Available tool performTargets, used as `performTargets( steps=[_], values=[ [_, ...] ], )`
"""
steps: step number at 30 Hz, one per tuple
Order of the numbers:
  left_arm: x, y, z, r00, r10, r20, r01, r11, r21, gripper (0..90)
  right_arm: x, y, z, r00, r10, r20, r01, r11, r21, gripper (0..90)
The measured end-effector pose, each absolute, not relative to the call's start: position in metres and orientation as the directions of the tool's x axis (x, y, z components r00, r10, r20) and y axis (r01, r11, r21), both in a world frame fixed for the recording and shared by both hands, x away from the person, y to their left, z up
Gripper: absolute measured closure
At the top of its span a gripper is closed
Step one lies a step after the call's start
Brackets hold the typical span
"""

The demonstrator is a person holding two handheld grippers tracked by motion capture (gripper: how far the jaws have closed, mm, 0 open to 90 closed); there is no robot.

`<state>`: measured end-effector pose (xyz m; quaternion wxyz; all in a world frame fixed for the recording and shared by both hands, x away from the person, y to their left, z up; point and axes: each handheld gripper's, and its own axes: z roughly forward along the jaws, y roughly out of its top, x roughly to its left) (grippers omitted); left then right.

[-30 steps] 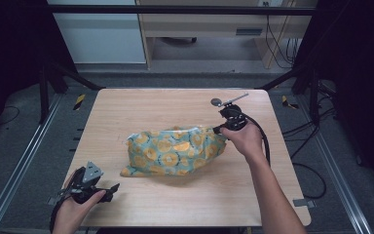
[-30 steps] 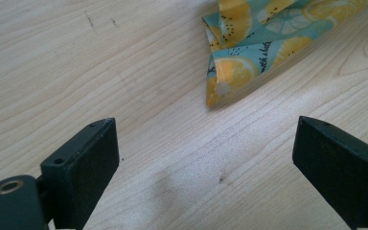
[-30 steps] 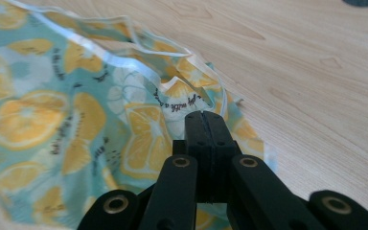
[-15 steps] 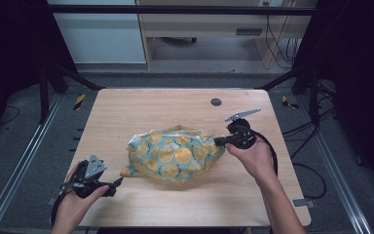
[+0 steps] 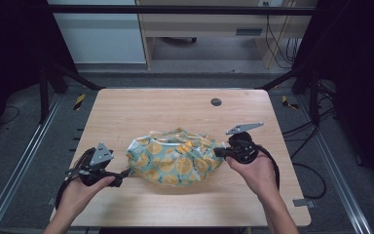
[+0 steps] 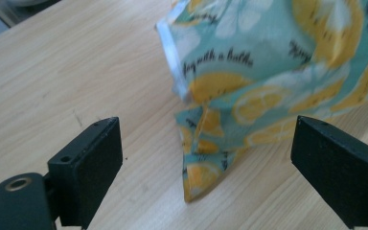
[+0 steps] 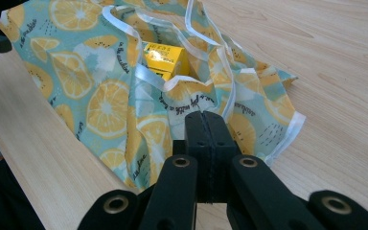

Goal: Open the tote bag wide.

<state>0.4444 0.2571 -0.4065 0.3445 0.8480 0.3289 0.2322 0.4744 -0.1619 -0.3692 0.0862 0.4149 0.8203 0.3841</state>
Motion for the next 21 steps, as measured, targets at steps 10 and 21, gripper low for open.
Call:
performTargets(
  steps=[10,21],
  values=[
    [0.451,0.254,-0.388,0.684,0.714,0.146,0.383,-0.522,0.762,10.6,0.472,-0.159,-0.37,-0.644,0.747,0.165,0.61,0.371,0.7,90.0],
    [0.474,0.254,-0.371,0.693,0.716,0.091,0.418,-0.501,0.758,33.2,0.471,-0.159,-0.373,-0.649,0.744,0.157,0.605,0.38,0.7,90.0]
  ],
)
